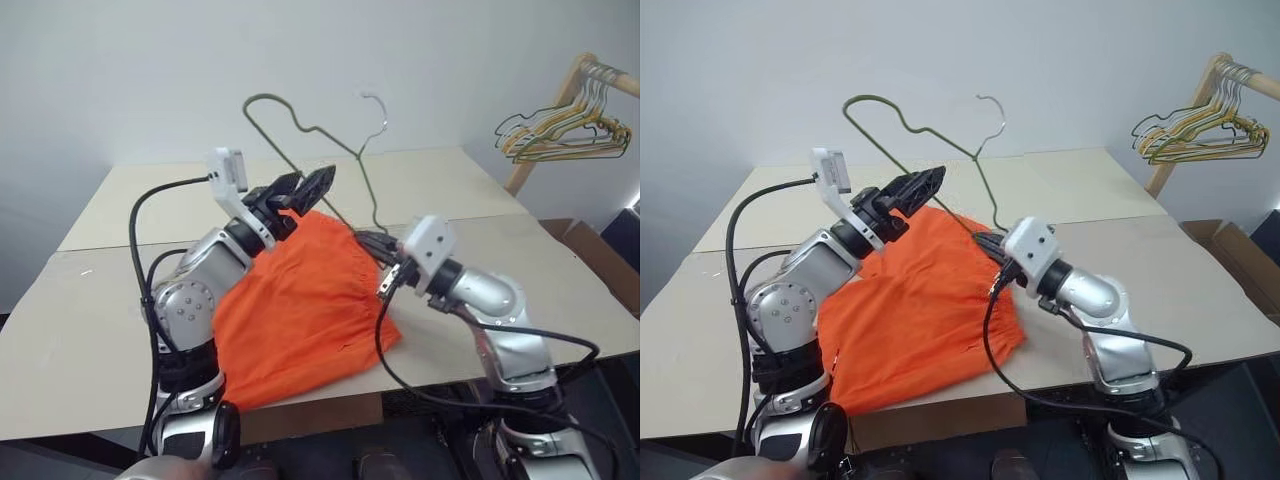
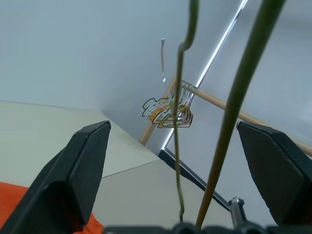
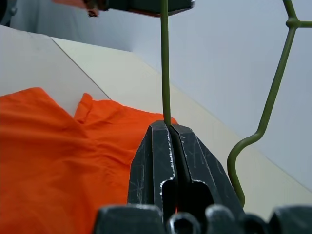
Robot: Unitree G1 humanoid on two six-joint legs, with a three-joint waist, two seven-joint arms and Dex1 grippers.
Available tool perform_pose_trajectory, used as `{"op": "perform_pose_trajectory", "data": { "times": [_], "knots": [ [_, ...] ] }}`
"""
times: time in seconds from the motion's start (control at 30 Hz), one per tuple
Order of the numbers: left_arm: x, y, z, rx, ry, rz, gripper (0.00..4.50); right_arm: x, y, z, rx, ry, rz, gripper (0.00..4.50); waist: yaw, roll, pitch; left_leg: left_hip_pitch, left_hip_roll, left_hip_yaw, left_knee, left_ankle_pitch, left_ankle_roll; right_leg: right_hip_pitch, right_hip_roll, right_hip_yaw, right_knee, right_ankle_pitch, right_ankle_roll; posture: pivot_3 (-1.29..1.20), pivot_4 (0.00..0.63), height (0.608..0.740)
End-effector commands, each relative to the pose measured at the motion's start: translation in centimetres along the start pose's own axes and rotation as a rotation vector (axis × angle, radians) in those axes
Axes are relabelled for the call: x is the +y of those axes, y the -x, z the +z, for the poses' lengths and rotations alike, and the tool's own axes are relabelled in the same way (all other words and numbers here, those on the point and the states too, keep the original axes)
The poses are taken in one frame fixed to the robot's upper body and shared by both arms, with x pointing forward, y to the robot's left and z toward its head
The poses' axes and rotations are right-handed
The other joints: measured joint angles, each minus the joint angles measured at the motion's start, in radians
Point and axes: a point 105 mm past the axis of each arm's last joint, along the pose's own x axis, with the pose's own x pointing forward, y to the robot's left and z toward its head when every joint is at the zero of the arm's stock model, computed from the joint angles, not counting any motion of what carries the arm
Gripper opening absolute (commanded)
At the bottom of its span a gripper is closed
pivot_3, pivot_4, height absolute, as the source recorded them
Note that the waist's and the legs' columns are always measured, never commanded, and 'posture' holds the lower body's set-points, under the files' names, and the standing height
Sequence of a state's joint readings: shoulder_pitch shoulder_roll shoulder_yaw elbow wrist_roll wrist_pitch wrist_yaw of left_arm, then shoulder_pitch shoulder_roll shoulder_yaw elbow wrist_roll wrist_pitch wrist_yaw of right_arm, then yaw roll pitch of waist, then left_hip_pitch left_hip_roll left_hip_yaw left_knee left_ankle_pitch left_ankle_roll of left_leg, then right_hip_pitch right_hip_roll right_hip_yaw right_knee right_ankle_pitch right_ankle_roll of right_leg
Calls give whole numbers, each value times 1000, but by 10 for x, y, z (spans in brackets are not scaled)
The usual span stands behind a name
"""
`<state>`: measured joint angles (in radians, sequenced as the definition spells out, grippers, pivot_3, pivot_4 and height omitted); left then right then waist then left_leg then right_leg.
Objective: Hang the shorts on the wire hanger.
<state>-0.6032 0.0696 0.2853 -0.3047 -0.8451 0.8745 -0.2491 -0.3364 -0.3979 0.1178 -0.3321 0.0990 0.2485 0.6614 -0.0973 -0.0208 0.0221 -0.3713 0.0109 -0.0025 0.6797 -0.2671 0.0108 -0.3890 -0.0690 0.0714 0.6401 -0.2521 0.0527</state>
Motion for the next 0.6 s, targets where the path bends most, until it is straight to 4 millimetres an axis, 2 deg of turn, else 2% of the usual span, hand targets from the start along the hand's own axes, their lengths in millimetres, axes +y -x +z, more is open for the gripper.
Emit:
{"op": "perform_pose_trajectory", "data": {
  "times": [0.03,0.13,0.3,0.53,0.6],
  "knots": [
    [-11,-2,13,-48,-24,-41,4500,-2,0,18,-70,51,-22,22,0,0,0,0,0,0,0,0,0,0,0,0,0,0,0,-99,0,740],
    [-11,-1,12,-48,-20,-31,3941,-4,-3,19,-72,29,-40,0,0,0,0,0,0,0,0,0,0,0,0,0,0,0,0,-97,0,740],
    [-7,-1,9,-42,-25,-4,2467,-9,-4,18,-67,21,-73,0,0,0,0,0,0,0,0,0,0,0,0,0,-1,0,0,-97,0,740],
    [-4,-1,9,-39,-44,19,121,-7,-4,12,-41,21,-87,0,0,0,0,0,0,0,0,0,0,0,0,0,-1,0,0,-95,0,740],
    [-5,-1,10,-43,-45,16,33,-7,-5,11,-40,30,-86,0,0,0,0,0,0,0,0,0,0,0,0,0,-1,0,0,-95,0,740]
  ]
}}
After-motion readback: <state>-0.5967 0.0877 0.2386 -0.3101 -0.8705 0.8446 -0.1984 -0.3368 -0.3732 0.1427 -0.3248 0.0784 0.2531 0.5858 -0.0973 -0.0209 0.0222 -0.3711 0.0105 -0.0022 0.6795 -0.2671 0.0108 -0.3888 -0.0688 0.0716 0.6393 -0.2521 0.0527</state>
